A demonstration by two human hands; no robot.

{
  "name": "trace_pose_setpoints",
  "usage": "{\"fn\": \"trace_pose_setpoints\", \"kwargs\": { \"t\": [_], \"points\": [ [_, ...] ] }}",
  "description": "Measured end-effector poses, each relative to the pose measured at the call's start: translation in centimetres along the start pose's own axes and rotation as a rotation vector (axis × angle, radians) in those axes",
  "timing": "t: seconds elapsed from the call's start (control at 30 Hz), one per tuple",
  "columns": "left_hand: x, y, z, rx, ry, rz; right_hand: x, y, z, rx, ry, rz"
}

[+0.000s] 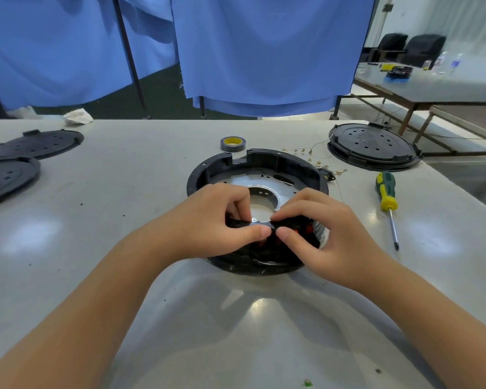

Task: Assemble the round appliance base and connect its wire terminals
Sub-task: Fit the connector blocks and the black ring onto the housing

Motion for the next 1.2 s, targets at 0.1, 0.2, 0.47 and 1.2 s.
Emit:
{"fn": "trace_pose_setpoints", "kwargs": {
  "t": [0.1, 0.2, 0.47, 1.2],
  "points": [
    [0.0, -0.1, 0.0, 0.008, -0.002, -0.004, 0.1, 0.2, 0.0, 0.022, 0.009, 0.004],
    [-0.1, -0.1, 0.0, 0.002, -0.001, -0.015, 0.0, 0.4, 0.1, 0.04, 0.049, 0.001],
    [-0.2, -0.1, 0.0, -0.01, 0.003, -0.006, -0.3, 0.4, 0.5, 0.115, 0.18, 0.04],
    [-0.8, -0.1, -0.1, -0.045, 0.001, -0.041, -1.4, 0.4, 1.3, 0.077, 0.074, 0.03]
  ]
}}
Point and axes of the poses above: each hand's wrist, its own y-axis towards the middle knuckle, its own x-axis out of the palm, z = x × y, the point moved 1 cm from there along y, towards the middle knuckle, and after that the axes turned 15 degrees about -x, right-handed, at the moved point
